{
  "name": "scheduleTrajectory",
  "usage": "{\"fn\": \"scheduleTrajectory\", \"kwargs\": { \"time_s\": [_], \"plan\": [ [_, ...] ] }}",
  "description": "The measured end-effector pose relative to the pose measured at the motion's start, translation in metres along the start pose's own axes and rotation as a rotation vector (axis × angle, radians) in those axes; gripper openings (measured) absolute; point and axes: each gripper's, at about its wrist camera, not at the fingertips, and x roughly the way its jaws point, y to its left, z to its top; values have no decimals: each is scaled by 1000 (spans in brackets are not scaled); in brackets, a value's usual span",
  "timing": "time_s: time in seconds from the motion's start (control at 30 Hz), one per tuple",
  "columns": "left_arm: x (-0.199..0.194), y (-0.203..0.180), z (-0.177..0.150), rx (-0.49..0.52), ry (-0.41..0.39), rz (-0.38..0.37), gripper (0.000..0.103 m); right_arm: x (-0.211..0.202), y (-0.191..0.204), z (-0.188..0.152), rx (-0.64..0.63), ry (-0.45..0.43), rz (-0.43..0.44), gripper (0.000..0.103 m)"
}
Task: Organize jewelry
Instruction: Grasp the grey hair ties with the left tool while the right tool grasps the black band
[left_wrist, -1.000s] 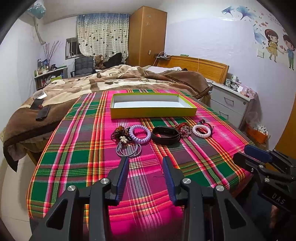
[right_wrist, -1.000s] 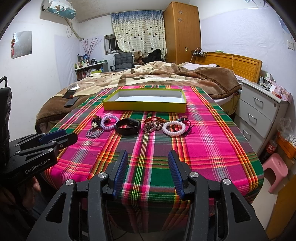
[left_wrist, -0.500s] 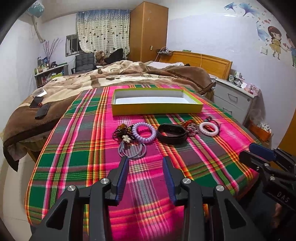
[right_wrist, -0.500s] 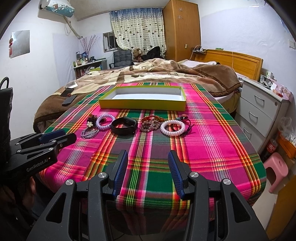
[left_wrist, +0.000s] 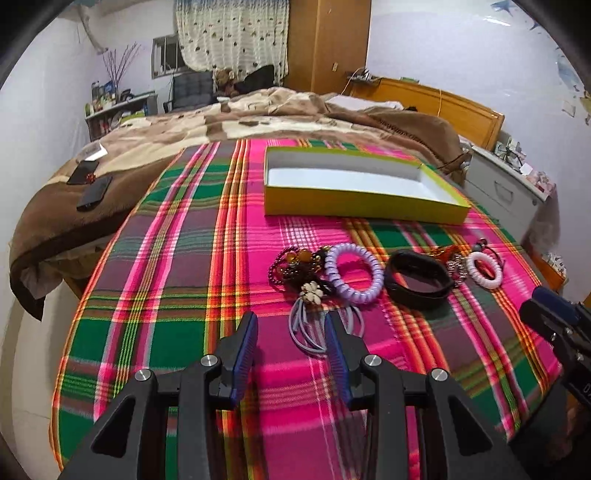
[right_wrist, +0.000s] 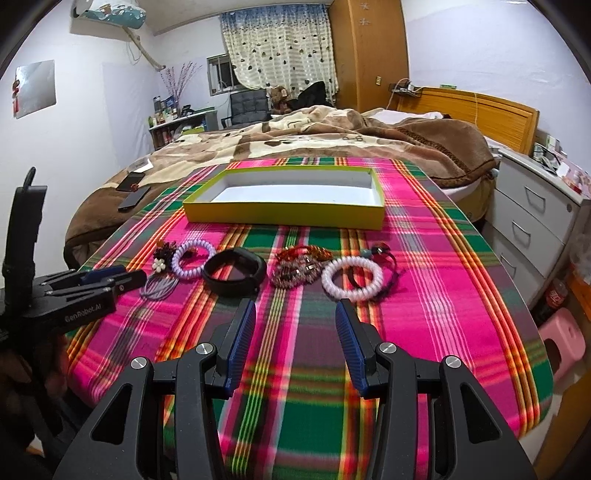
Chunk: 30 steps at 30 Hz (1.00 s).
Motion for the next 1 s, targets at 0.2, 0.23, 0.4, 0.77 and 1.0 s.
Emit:
{"fn": "scheduleTrajectory", "kwargs": {
  "time_s": [0.2, 0.23, 0.4, 0.77, 1.0],
  "plan": [
    [17, 0, 6, -3, 48, -16, 37, 30, 5, 15, -22, 47, 46, 46],
    [19, -1, 7, 4, 54, -10, 37, 37, 6, 17, -25, 62, 54, 46],
    [24, -7, 10, 39, 70, 35, 28, 58, 11, 25, -43, 109, 85, 46],
    [22, -9, 10, 67, 71, 44, 9, 85, 19, 41, -101, 202, 137, 26],
    [21, -5, 10, 79, 76, 30, 4, 101, 28, 45, -203, 265, 147, 25]
  ]
}}
